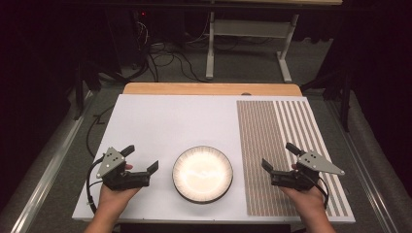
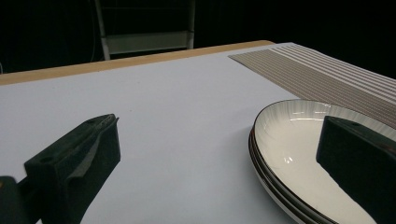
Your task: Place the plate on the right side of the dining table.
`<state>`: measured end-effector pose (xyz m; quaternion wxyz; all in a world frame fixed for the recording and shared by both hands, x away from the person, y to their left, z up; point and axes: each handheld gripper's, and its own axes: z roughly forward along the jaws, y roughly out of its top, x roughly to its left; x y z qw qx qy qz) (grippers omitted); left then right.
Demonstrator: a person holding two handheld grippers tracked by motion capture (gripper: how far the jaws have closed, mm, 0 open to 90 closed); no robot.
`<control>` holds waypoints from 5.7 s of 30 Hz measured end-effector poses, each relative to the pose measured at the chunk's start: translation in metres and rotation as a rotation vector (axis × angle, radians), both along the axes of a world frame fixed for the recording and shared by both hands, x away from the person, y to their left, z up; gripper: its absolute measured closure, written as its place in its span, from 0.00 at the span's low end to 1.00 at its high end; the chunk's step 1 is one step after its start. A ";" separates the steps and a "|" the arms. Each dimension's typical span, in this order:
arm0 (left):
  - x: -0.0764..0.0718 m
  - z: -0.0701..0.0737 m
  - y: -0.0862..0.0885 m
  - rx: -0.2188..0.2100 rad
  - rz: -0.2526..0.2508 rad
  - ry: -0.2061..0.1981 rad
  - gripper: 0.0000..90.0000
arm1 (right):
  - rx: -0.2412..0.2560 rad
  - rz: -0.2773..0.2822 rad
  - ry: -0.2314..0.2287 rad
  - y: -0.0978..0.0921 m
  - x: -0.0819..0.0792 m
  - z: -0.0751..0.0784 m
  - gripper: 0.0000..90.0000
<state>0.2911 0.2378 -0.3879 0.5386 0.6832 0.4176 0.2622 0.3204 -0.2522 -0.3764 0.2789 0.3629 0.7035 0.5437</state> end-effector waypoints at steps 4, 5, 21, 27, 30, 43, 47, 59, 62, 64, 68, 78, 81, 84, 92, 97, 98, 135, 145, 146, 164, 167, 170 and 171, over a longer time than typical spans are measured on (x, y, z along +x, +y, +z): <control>0.000 0.000 0.000 -0.002 -0.001 -0.001 0.00 | 0.000 -0.001 0.000 0.000 0.000 0.000 0.01; 0.000 0.000 0.000 -0.003 -0.001 -0.001 0.00 | 0.003 -0.002 0.003 0.000 0.000 0.000 0.01; 0.000 0.000 0.000 -0.005 -0.005 -0.004 0.00 | -0.004 0.007 0.007 0.001 -0.001 0.001 0.05; 0.000 0.000 0.000 -0.006 -0.004 -0.006 0.01 | -0.014 0.007 0.003 0.001 -0.003 0.003 0.11; 0.000 0.000 0.000 -0.003 -0.005 -0.005 0.01 | -0.023 0.009 0.002 0.003 -0.005 0.005 0.18; 0.000 0.001 -0.002 0.028 0.015 0.006 0.01 | -0.072 0.013 0.052 0.015 -0.009 0.010 0.44; 0.000 0.002 -0.001 0.039 0.029 0.015 0.01 | -0.100 0.032 0.056 0.018 -0.010 0.010 0.56; -0.002 0.002 0.002 0.066 0.019 -0.009 0.08 | -0.133 0.084 0.082 0.025 -0.011 0.008 0.86; -0.002 0.003 0.003 0.060 0.012 -0.008 0.08 | -0.146 0.101 0.083 0.027 -0.011 0.008 0.93; -0.002 0.003 0.004 0.052 0.005 -0.001 0.08 | -0.146 0.105 0.097 0.029 -0.013 0.008 0.96; -0.001 0.003 0.005 0.047 -0.001 0.004 0.05 | -0.138 0.123 0.106 0.031 -0.013 0.010 1.00; -0.002 0.006 0.006 0.051 -0.028 0.006 0.01 | -0.140 0.175 0.137 0.043 -0.012 0.015 1.00; -0.002 0.007 0.005 0.051 -0.034 0.009 0.00 | -0.145 0.185 0.146 0.048 -0.010 0.016 1.00; -0.003 0.007 0.004 0.060 -0.045 0.007 0.00 | -0.150 0.222 0.166 0.054 -0.005 0.018 1.00; -0.003 0.008 0.006 0.050 -0.044 0.004 0.00 | -0.194 0.259 0.183 0.074 0.008 0.022 1.00; -0.003 0.008 0.006 0.052 -0.038 0.002 0.00 | -0.210 0.278 0.187 0.085 0.012 0.017 1.00; -0.003 0.008 0.006 0.053 -0.038 0.000 0.00 | -0.219 0.280 0.191 0.085 0.012 0.016 1.00; -0.005 0.007 0.003 0.047 -0.054 -0.034 0.00 | -0.327 0.326 0.276 0.089 0.004 -0.012 1.00; -0.005 0.008 0.004 0.042 -0.053 -0.035 0.00 | -0.342 0.322 0.286 0.091 0.005 -0.013 1.00; -0.005 0.008 0.004 0.042 -0.053 -0.035 0.00 | -0.347 0.320 0.292 0.091 0.005 -0.014 1.00; -0.005 0.007 0.004 0.037 -0.056 -0.032 0.00 | -0.371 0.317 0.289 0.093 0.004 -0.015 1.00; -0.005 0.007 0.004 0.037 -0.058 -0.032 0.00 | -0.376 0.319 0.287 0.093 0.004 -0.015 1.00; -0.005 0.007 0.004 0.036 -0.058 -0.032 0.00 | -0.377 0.318 0.287 0.094 0.004 -0.016 1.00; -0.005 0.007 0.004 0.035 -0.059 -0.032 0.00 | -0.381 0.320 0.286 0.094 0.004 -0.016 1.00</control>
